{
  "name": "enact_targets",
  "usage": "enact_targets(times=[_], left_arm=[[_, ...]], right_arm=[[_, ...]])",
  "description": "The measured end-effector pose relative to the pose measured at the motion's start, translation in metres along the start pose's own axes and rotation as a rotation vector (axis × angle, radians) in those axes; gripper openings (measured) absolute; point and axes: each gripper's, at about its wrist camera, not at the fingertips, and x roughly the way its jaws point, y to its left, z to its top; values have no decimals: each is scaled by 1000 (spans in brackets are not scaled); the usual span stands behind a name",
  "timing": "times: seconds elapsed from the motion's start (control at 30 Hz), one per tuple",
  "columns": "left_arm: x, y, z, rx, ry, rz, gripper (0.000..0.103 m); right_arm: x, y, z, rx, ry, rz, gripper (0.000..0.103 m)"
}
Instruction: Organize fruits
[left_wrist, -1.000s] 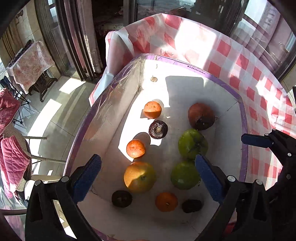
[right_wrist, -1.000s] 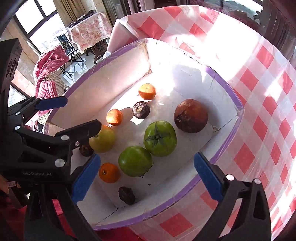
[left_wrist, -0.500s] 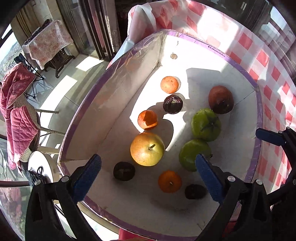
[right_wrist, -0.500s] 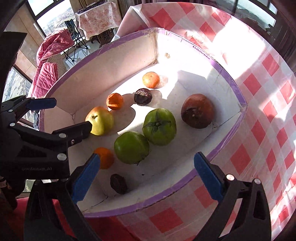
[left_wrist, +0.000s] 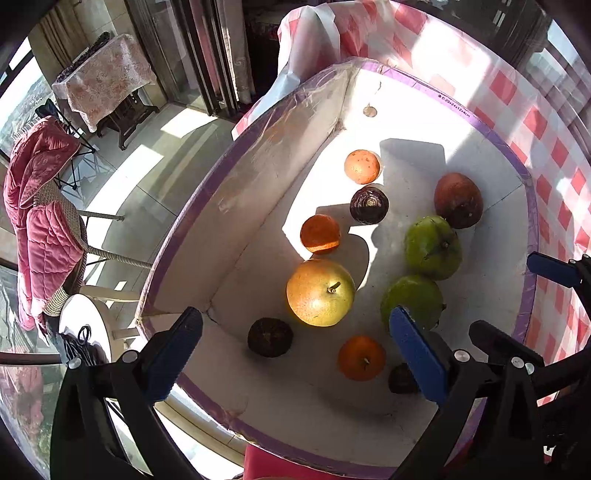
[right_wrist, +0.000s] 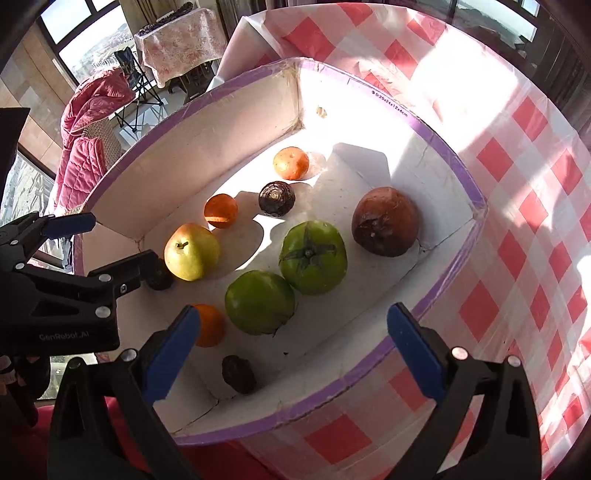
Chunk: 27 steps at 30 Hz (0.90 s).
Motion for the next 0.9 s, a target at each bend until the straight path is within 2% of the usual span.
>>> enact_targets(times=[0.53,0.9], left_arm=[[2,13,0,-1,2,-19,98],[3,14,-5,-25,19,1,98]], right_arm=[[0,6,-3,36,1,-31,101],[2,5,-6,18,11,-9,101]])
